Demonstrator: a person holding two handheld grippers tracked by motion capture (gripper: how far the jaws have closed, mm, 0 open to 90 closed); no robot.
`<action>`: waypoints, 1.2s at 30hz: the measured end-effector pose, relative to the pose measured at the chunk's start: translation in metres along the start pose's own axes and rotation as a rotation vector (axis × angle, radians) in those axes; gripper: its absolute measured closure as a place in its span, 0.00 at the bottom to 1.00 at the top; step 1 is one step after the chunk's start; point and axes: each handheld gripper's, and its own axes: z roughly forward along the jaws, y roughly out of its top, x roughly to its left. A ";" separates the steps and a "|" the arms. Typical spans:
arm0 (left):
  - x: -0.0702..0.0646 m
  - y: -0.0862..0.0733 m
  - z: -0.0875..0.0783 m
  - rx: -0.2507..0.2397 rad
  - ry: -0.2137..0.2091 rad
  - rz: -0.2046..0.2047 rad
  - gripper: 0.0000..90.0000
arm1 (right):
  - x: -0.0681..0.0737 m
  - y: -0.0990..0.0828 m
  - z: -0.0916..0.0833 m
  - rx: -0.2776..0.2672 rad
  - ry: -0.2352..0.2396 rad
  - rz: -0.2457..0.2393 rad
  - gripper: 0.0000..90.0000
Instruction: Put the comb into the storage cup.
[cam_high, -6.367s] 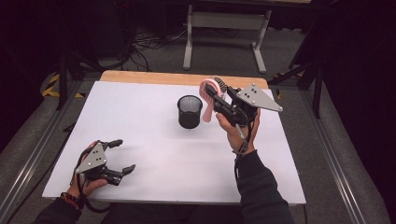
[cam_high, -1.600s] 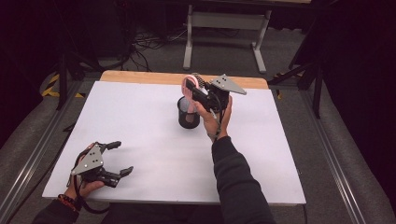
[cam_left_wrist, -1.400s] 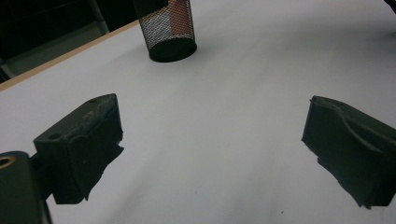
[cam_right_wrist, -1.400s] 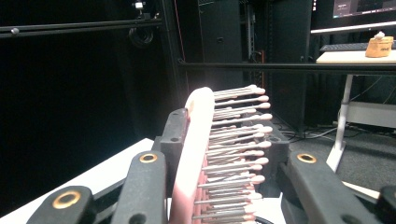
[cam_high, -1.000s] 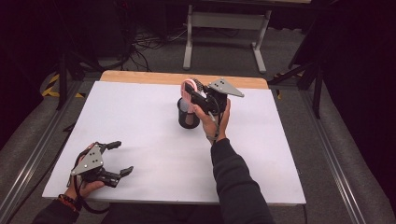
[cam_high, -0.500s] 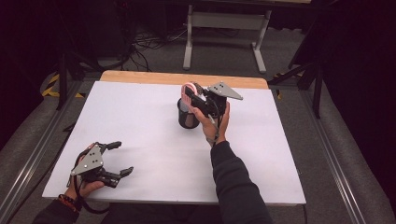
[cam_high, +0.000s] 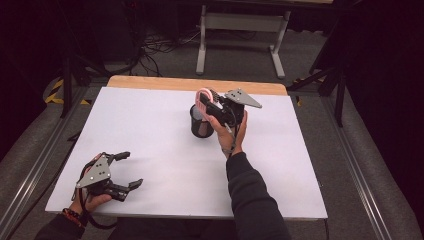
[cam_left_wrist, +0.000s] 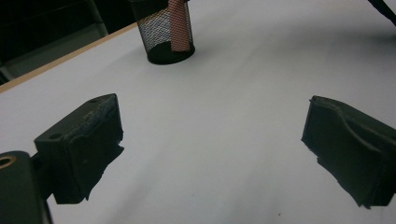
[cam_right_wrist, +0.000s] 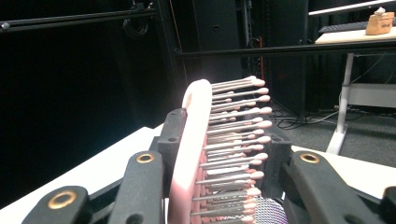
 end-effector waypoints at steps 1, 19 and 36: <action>0.000 0.000 0.000 0.002 0.000 0.002 0.06 | -0.001 0.000 0.000 0.001 -0.005 -0.001 0.68; 0.000 0.000 0.001 0.007 0.001 0.004 0.06 | -0.015 -0.013 -0.003 0.057 -0.071 -0.019 0.64; 0.000 0.000 0.002 0.013 -0.002 0.006 0.06 | -0.020 -0.022 -0.003 0.094 -0.100 -0.032 0.59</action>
